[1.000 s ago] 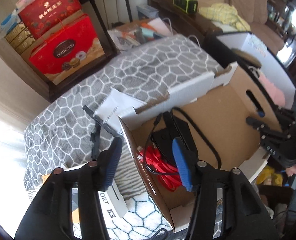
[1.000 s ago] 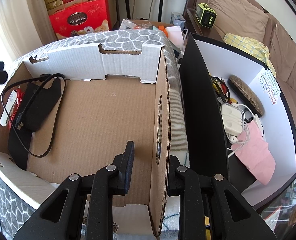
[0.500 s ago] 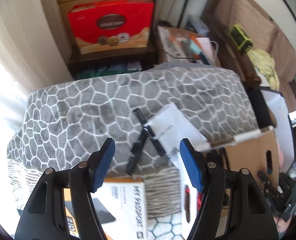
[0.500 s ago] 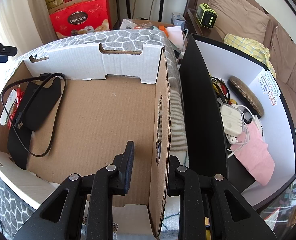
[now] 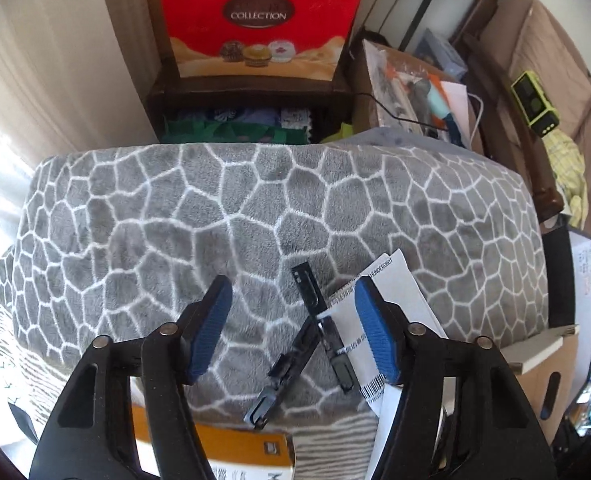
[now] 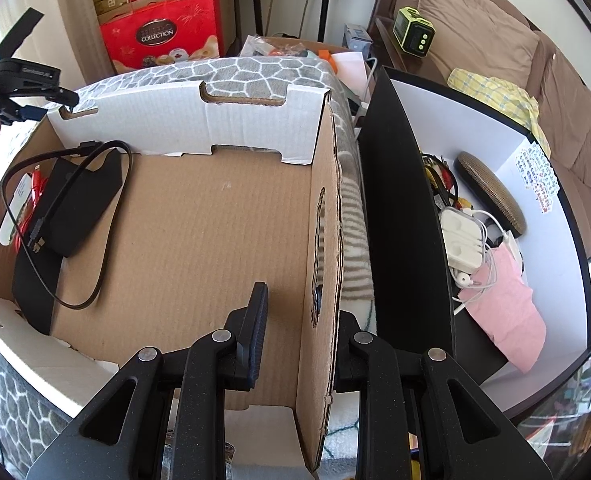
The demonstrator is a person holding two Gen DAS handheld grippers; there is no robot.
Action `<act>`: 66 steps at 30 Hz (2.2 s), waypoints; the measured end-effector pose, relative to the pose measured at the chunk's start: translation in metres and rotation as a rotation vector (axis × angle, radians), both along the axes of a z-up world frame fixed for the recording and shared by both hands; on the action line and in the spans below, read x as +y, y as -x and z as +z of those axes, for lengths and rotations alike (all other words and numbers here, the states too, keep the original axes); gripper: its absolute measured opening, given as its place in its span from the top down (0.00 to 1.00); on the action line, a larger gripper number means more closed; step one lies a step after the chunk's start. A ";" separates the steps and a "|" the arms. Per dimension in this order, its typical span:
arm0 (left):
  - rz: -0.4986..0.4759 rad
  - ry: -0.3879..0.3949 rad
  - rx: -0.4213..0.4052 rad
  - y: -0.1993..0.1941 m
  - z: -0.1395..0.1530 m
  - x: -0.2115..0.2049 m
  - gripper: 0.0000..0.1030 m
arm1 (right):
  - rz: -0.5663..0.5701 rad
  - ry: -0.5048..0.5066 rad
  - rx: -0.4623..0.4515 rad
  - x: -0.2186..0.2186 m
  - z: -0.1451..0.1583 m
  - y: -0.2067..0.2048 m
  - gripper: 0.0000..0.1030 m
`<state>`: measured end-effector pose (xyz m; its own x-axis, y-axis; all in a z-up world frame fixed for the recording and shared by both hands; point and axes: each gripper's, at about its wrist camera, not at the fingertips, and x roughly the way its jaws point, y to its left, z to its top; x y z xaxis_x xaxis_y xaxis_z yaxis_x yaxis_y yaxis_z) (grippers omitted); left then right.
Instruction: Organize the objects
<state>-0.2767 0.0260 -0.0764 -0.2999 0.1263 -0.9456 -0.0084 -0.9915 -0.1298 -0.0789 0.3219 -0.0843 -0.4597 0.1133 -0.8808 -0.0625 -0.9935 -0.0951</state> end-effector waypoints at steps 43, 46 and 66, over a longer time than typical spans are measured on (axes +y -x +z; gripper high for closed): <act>-0.404 -0.163 0.173 -0.121 0.119 0.084 0.94 | -0.050 -0.006 0.046 0.012 0.016 0.009 0.96; -0.422 -0.162 0.145 -0.126 0.111 0.093 0.94 | -0.049 0.009 0.049 0.016 0.016 0.009 0.97; -0.394 -0.003 0.023 -0.119 0.042 0.100 0.92 | -0.047 0.019 0.054 0.017 0.017 0.009 0.97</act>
<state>-0.1574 0.1261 -0.0346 -0.2486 0.2384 -0.9388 -0.3915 -0.9113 -0.1277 -0.0876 0.3385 -0.0675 -0.5011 0.1188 -0.8572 -0.1134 -0.9910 -0.0711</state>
